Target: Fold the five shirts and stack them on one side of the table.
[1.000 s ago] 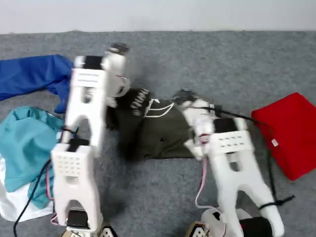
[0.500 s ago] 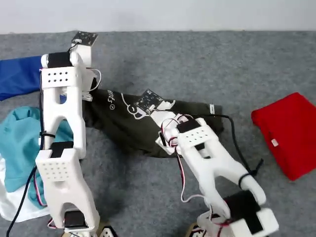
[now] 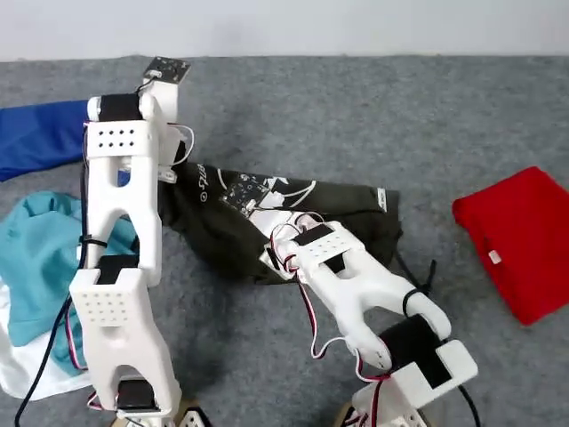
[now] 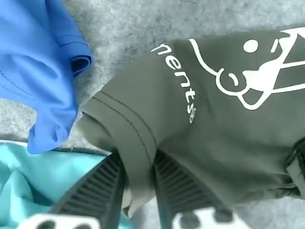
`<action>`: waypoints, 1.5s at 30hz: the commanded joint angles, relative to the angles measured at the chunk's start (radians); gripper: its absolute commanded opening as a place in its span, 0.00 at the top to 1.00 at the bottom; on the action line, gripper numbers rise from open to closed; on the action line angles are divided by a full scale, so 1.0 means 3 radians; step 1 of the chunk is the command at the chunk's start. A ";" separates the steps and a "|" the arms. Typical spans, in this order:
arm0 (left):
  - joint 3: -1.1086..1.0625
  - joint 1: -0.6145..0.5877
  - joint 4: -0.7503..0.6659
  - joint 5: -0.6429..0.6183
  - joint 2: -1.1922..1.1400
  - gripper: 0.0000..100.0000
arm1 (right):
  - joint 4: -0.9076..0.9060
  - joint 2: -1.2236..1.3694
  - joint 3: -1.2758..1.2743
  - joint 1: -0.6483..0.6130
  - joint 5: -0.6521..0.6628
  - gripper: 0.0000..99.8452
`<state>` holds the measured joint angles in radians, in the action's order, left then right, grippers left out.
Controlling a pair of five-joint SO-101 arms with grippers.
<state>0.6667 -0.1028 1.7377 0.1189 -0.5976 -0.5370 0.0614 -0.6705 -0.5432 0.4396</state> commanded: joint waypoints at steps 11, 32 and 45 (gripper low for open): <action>-0.0258 0.0665 0.0066 0.0026 0.0450 0.99 | -0.1665 -0.1818 0.0409 0.1092 0.0332 0.79; 0.1281 0.2358 0.0051 -0.0118 -0.0875 0.99 | -0.2877 -0.2657 0.0404 0.2074 0.0471 0.79; 0.2432 0.2506 -0.0015 -0.0297 -0.1632 0.99 | -0.2713 -0.3266 -0.0015 0.2110 0.0476 0.79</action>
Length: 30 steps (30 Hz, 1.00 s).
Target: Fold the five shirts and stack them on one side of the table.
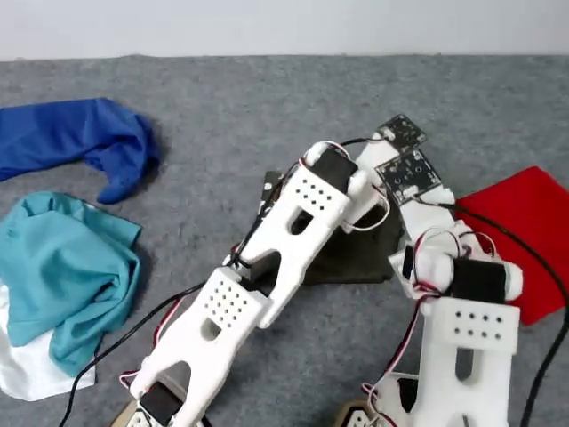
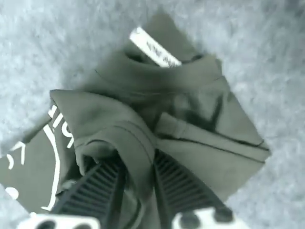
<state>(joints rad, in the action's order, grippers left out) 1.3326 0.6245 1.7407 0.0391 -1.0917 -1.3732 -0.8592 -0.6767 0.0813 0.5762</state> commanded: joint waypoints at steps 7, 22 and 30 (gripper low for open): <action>0.0263 0.0164 -0.0245 -0.0020 -0.0123 0.97 | 0.0207 -0.0667 -0.0010 0.0478 -0.0199 0.79; 0.1199 -0.0077 -0.0327 -0.0020 -0.0092 0.78 | 0.0192 -0.0739 -0.0010 0.0504 -0.0220 0.79; 0.1097 -0.1018 0.0056 -0.0010 0.0174 0.79 | 0.0325 -0.0719 -0.0205 0.0499 -0.0240 0.79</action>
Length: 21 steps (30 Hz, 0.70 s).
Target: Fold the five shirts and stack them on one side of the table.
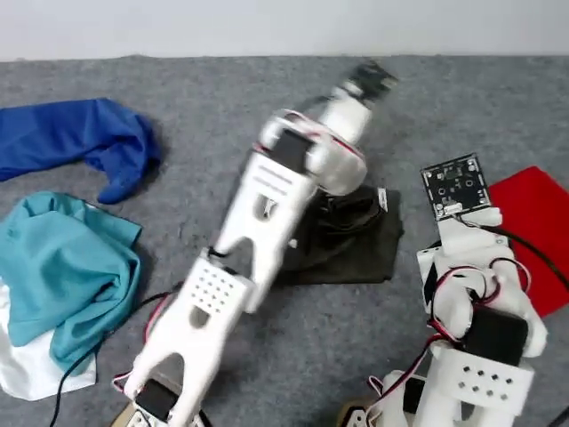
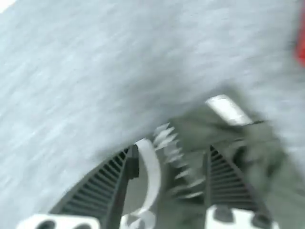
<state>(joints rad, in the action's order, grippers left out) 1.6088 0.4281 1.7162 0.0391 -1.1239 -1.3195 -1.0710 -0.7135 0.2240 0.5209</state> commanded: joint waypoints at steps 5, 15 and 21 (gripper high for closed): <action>-0.0202 -0.0716 0.0128 -0.0015 0.0056 0.79 | 0.0647 -0.0003 -0.0573 -0.0207 -0.0056 0.79; -0.0161 -0.0752 -0.0015 -0.0005 -0.0731 0.79 | 0.1823 0.1097 -0.0465 -0.1133 -0.0445 0.79; 0.0059 -0.0885 -0.0020 -0.0005 -0.0895 0.79 | 0.2028 0.2079 0.0220 -0.1506 -0.0563 0.79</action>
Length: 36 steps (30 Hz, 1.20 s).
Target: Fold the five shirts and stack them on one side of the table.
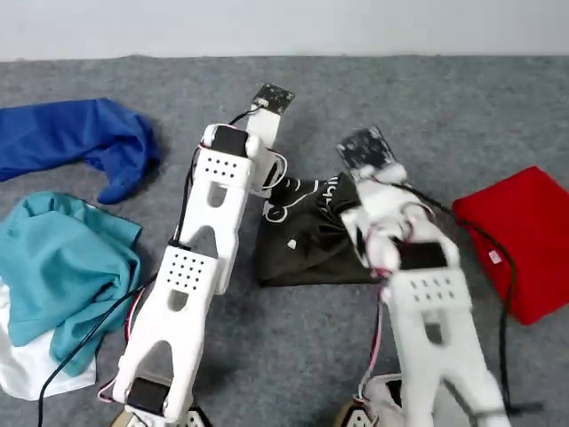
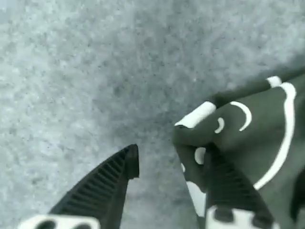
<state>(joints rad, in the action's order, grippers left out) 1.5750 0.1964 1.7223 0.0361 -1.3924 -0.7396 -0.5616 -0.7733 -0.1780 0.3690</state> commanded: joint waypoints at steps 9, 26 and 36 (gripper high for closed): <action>0.0345 -0.0235 -0.0031 0.0005 -0.0184 0.79 | -0.0253 0.1598 0.1355 -0.0647 -0.0031 0.79; 0.0345 -0.0240 -0.0020 0.0000 -0.0210 0.79 | -0.0294 0.2770 0.2036 -0.0627 0.0215 0.91; 0.0345 -0.0240 -0.0020 0.0000 -0.0210 0.79 | -0.0913 0.2657 0.2056 -0.0514 0.0629 0.99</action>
<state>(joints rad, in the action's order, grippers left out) 1.6272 0.1580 1.7223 0.0345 -1.4507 -0.9314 0.2762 -0.1826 -0.3544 0.5071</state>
